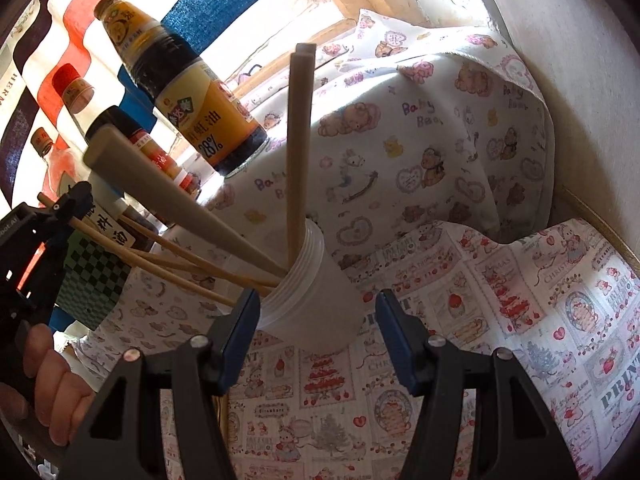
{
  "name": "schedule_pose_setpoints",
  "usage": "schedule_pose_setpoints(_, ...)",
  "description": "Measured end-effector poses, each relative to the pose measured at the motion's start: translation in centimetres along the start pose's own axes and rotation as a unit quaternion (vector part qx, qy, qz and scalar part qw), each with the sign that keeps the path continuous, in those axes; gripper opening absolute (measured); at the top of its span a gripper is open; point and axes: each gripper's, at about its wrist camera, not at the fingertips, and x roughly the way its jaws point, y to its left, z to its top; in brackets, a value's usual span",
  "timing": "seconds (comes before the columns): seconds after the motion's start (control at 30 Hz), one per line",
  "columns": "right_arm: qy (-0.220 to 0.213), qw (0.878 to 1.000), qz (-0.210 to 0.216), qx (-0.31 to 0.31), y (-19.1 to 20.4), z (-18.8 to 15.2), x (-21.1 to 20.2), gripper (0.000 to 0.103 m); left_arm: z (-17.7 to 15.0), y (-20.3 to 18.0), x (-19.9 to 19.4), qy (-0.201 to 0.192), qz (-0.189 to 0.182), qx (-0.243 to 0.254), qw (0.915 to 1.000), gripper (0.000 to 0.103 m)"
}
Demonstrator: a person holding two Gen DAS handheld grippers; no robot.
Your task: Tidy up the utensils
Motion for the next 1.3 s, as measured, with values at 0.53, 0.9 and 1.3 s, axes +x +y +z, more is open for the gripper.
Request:
schedule_pose_setpoints(0.53, 0.021, 1.0, -0.023, 0.001, 0.0, -0.2, 1.0, 0.059, -3.2, -0.2, 2.1, 0.02, 0.029, 0.061, 0.9975, 0.03)
schedule_pose_setpoints(0.9, 0.036, 0.999, 0.001, -0.036, 3.0, -1.5, 0.3, 0.06, -3.6, 0.1, -7.1, -0.025, 0.035, 0.12, 0.9919, 0.06)
schedule_pose_setpoints(1.3, 0.022, 0.989, -0.001, -0.148, 8.3, -5.0, -0.8, 0.066, -8.0, 6.6, -13.3, 0.0, 0.104, 0.097, 0.9898, 0.075)
